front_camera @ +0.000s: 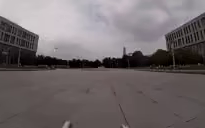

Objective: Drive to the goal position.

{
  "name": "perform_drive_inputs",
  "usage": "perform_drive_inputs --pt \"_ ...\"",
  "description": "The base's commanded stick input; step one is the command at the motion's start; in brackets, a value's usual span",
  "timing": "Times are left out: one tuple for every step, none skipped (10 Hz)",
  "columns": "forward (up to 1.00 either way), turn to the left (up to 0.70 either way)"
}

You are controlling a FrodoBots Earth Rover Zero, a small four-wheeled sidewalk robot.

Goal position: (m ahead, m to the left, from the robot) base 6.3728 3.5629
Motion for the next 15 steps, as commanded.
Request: perform_drive_inputs --pt "0.7 0.0" --pt "0.7 0.0" --pt "0.7 0.0" --pt "0.7 0.0" --pt "0.7 0.0" --pt "0.7 0.0" --pt "0.7 0.0" --pt "0.7 0.0" --pt "0.7 0.0" --pt "0.7 0.0" --pt "0.7 0.0" --pt "0.7 0.0" --pt "0.7 0.0" --pt "0.7 0.0" --pt "0.7 0.0"
